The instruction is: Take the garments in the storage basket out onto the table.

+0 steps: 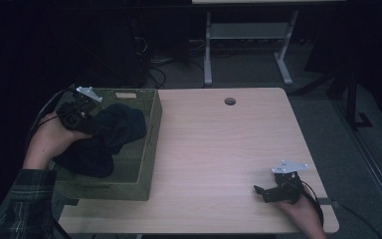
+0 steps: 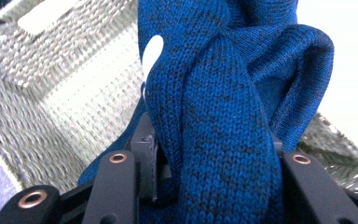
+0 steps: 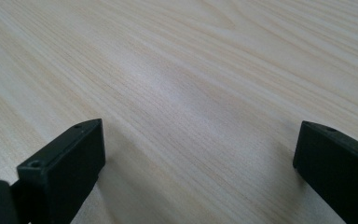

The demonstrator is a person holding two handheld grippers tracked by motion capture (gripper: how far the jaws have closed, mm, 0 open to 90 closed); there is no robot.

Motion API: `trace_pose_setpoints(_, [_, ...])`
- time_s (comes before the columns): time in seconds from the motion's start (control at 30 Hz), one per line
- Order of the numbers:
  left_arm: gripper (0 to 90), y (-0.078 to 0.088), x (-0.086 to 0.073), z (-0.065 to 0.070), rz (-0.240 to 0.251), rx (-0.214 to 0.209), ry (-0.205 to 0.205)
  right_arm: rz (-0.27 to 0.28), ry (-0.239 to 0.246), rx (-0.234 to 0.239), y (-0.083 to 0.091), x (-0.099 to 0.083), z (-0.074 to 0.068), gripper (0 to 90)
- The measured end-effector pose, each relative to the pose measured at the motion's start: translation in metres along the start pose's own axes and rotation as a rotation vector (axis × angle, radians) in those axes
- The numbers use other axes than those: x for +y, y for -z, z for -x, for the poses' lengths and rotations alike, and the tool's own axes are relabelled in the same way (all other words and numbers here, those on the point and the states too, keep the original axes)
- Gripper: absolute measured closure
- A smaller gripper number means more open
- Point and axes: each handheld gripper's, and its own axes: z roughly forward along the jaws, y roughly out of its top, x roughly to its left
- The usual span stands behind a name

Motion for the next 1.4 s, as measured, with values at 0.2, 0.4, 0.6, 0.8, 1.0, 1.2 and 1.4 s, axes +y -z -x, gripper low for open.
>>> trace_pose_setpoints(0.2, [55.9, 0.008, 0.010, 0.005, 0.022, -0.016, -0.023, 0.000, 0.000, 0.000, 0.000, 0.000, 0.000, 1.8])
trace_pose_setpoints(0.4, [55.9, 0.015, 0.020, 0.011, 0.047, -0.047, -0.045, -0.001, 0.000, 0.000, 0.000, 0.000, 0.000, 1.8])
trace_pose_setpoints(0.6, [55.9, 0.017, 0.031, 0.020, 0.074, -0.088, -0.072, -0.001, 0.000, 0.000, 0.000, 0.000, 0.000, 1.8])
trace_pose_setpoints(0.8, [56.0, 0.016, 0.044, 0.031, 0.109, -0.140, -0.097, -0.002, 0.000, 0.000, 0.000, 0.000, 0.000, 1.8])
trace_pose_setpoints(1.0, [55.9, 0.012, 0.058, 0.043, 0.134, -0.180, -0.127, -0.001, 0.000, 0.000, 0.000, 0.000, 0.000, 1.8])
trace_pose_setpoints(1.2, [55.9, 0.010, 0.072, 0.054, 0.172, -0.228, -0.158, -0.001, 0.000, 0.000, 0.000, 0.000, 0.000, 1.8])
trace_pose_setpoints(1.4, [55.9, 0.002, 0.085, 0.068, 0.189, -0.256, -0.184, 0.000, 0.000, 0.000, 0.000, 0.000, 0.000, 1.8])
